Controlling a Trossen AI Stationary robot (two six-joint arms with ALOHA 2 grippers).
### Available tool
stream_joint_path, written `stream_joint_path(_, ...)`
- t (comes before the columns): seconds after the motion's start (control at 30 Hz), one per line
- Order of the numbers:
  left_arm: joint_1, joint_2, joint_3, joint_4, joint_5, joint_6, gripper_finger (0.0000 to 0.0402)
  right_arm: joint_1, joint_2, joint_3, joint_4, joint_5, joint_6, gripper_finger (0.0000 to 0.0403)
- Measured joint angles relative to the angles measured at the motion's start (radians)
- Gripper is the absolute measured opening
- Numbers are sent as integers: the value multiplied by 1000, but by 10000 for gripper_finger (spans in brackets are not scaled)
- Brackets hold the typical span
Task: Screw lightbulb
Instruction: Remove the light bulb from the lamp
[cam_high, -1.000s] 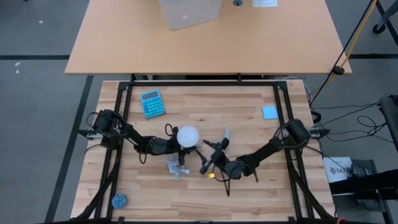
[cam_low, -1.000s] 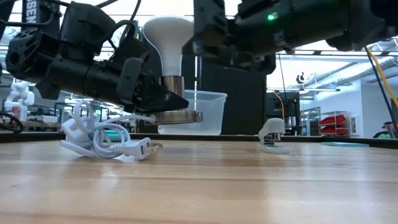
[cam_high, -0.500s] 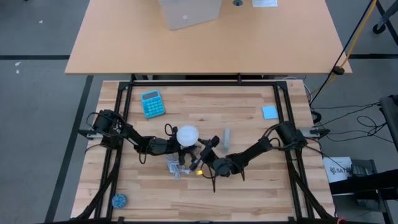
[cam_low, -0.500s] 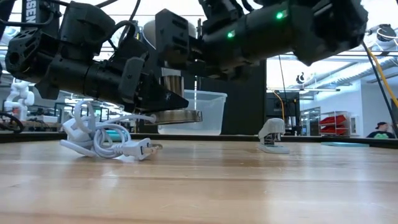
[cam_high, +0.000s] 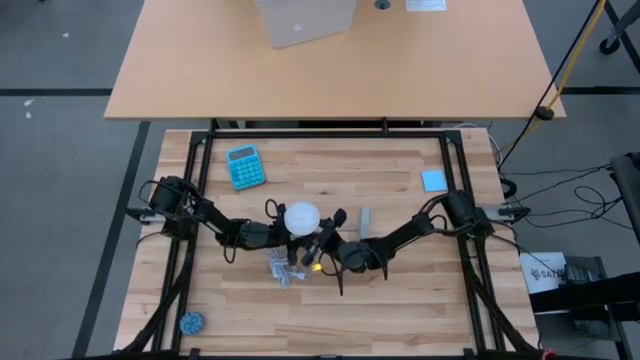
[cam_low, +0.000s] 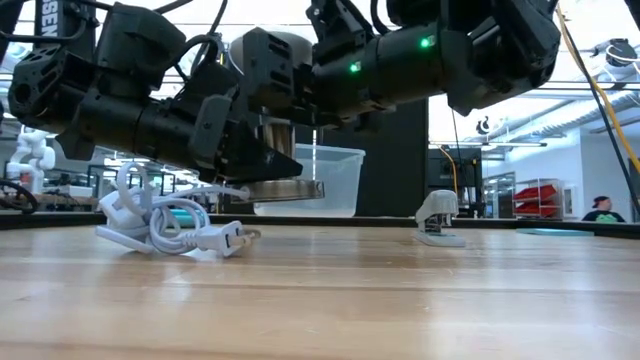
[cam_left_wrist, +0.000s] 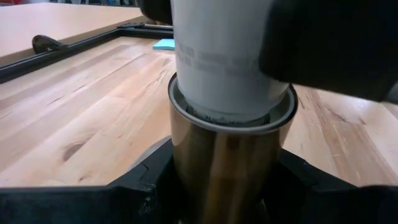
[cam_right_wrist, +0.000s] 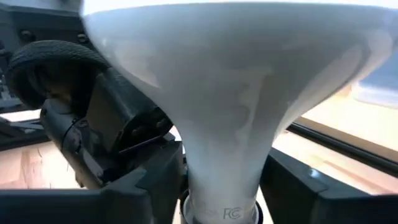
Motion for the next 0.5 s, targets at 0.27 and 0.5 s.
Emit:
stream_joint_path(0.27, 0, 0, 0, -1, 9, -3, 176, -2, 0, 0, -2, -30, -16, 143)
stream_joint_path(0.5, -8, 0, 0, -3, 26, -3, 176, -13, -27, -37, -7, -114, 11, 150)
